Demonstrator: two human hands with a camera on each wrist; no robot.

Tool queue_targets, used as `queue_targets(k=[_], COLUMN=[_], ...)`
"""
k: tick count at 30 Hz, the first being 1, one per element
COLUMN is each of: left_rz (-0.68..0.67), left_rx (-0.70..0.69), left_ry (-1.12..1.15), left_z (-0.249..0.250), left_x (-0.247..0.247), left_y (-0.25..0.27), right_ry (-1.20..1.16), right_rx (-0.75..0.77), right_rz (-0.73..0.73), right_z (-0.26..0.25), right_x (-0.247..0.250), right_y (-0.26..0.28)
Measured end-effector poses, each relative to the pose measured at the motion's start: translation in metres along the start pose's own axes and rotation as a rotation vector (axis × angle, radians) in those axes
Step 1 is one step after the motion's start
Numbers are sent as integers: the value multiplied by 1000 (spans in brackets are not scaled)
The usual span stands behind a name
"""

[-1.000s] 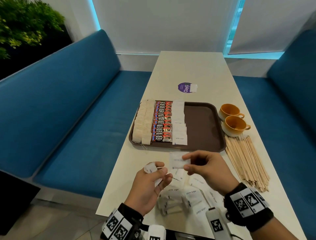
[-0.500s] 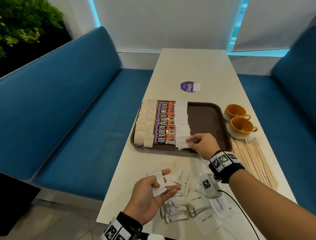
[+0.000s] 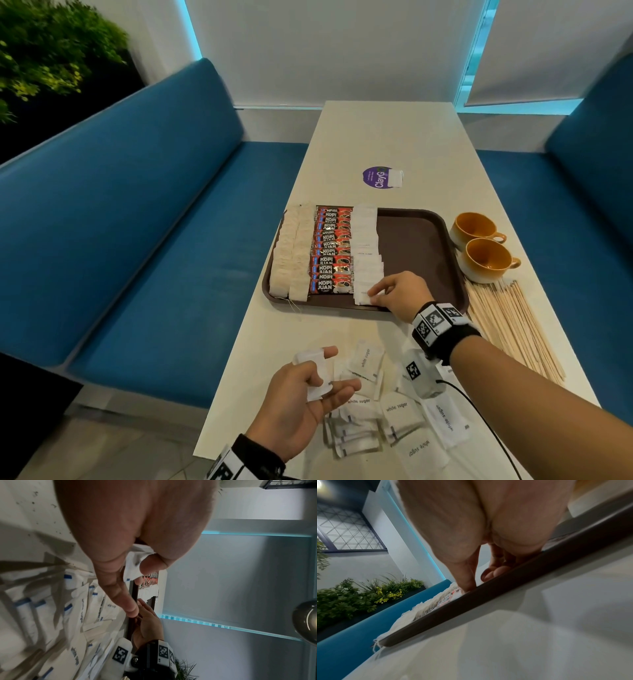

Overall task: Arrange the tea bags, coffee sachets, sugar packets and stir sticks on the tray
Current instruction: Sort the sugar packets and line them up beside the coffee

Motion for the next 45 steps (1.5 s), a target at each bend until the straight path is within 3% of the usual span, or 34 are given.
queue_targets(k=[9,15,19,25,35,40,45], left_rz=[-40,-34,-15,-42,19,53,-2], left_rx=[-66,-187,-252,-310,-369,-329,-291], left_ry=[-45,-160,-210,-232,-210,-219,-200], left_z=[3,5,3,0,3,4,2], left_x=[-4,-11,-16,-26,-35,-38,-41], left_y=[5,8,14,24,36,39,43], right_ry=[-185,-484,-748,-903,-971,-855,-815], right_rx=[70,202,181,127,185,282,231], right_rz=[53,-129,-196,-176,-190,-107,-34], right_z=[-11,-37,-41,-22,-14,-18,-15], right_x=[15,20,17,10,13,18,24], right_y=[28,105,152,180,194,199,199])
Point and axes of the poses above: each hand's wrist, its own y-axis away from the middle knuckle, its own x-axis out of the back of the hand, z = x × y, the point moved 5 cm from there along -y, towards the middle knuckle, and after that the axes turned 7 degrees about -y, right-handed, at the moved point
